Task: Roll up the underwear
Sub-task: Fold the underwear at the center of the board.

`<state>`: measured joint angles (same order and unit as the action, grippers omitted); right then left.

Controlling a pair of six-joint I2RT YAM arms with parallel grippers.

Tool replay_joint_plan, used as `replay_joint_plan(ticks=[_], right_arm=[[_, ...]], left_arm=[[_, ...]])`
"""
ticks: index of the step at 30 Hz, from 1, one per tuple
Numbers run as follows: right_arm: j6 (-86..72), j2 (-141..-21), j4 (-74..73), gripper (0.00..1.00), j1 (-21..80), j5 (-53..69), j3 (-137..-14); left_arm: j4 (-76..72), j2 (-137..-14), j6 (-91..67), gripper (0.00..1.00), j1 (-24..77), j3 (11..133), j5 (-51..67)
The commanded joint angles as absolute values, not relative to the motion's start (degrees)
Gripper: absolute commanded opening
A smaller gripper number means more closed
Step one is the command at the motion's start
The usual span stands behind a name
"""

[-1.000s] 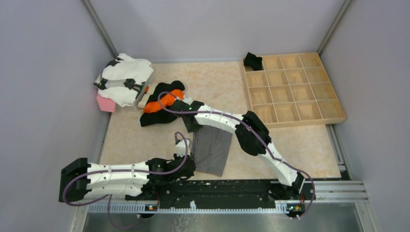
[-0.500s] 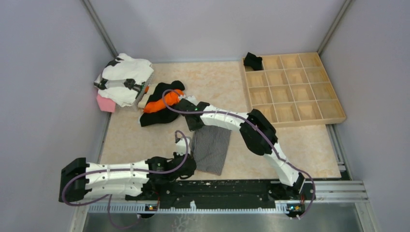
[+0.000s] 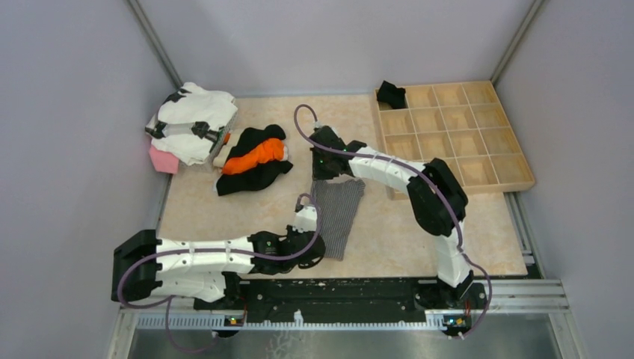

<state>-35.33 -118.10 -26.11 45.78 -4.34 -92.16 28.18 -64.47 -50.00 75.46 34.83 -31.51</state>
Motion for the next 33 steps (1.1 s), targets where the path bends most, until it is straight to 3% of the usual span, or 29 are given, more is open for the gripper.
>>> replay_joint_plan(ticks=[1, 16, 33], right_arm=[[-36.97, -110.87, -17.83, 0.0, 44.7, -3.04, -87.06], [-41.14, -95.05, -6.58, 0.0, 40.99, -3.71, -64.66], [-42.89, -90.4, -0.45, 0.0, 37.41, -1.66, -54.97]], left_arm=[[29.7, -67.26, -46.94, 0.0, 76.17, 38.01, -29.72], [25.52, -72.94, -39.73, 0.0, 77.32, 42.9, -24.8], [23.46, -79.66, -36.89, 0.0, 77.96, 51.6, -21.53]])
